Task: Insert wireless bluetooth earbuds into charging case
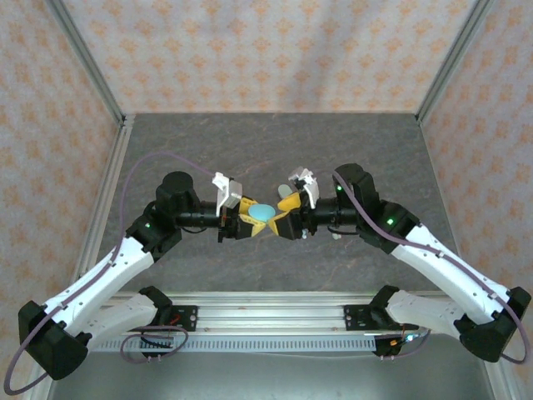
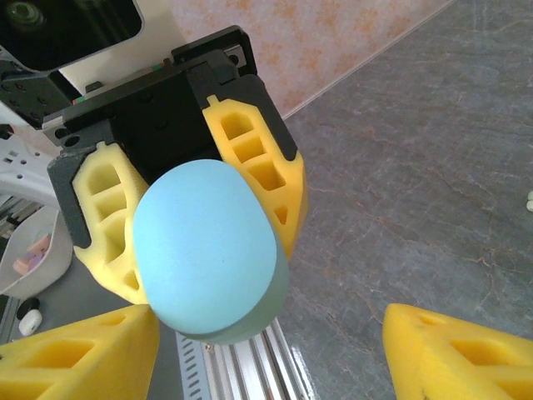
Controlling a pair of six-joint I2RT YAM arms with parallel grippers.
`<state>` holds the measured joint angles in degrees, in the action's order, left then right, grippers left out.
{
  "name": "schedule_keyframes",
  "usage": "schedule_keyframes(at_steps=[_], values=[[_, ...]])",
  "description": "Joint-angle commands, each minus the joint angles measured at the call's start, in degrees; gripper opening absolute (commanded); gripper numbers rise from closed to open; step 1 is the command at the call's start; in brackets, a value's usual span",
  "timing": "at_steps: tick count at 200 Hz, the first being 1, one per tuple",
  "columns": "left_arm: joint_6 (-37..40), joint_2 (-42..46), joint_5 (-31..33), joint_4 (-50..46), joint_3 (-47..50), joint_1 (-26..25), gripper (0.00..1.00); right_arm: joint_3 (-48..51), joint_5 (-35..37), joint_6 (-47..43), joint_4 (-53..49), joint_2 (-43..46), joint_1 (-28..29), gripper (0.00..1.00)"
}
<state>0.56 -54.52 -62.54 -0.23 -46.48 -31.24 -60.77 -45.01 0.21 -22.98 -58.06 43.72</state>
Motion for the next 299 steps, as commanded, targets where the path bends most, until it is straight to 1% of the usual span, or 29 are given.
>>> schedule_keyframes(at_steps=[1, 24, 58, 70, 139, 181, 219, 299], values=[[1.28, -0.05, -2.05, 0.05, -2.08, -0.36, 0.04, -1.62, -1.55, -2.73, 1.7, -0.12, 0.31, 0.71], [1.27, -0.58, -2.56, -0.09, -2.51, -0.38, 0.04, -1.63, -1.61, -3.56, 1.63, -0.38, 0.4, 0.68], [1.21, -0.94, -3.15, -0.29, -2.92, -0.42, 0.04, -1.54, -1.13, -1.73, 3.25, -0.82, 0.4, 0.49], [1.28, -0.85, -3.29, -0.4, -2.97, -0.48, 0.03, -1.37, -0.33, -0.55, 4.14, -0.74, 0.36, 0.46], [2.6, 0.0, -3.29, -2.55, -2.83, -0.48, 0.02, -1.53, 8.19, 2.99, 4.83, 0.49, -0.8, 0.46], [3.22, 0.46, -3.29, -3.62, -2.76, -0.52, 0.01, -0.96, 9.17, 5.46, 5.76, 0.76, -2.56, 0.47], [3.46, 0.53, -3.2, -3.9, -2.69, -0.49, 0.01, -0.75, 9.42, 7.12, 6.59, 0.81, -3.43, 0.49], [3.68, -0.47, 1.18, -3.17, -1.78, -0.44, 0.01, 0.9, 10.48, 10.94, 5.59, 2.22, -3.62, 0.52]])
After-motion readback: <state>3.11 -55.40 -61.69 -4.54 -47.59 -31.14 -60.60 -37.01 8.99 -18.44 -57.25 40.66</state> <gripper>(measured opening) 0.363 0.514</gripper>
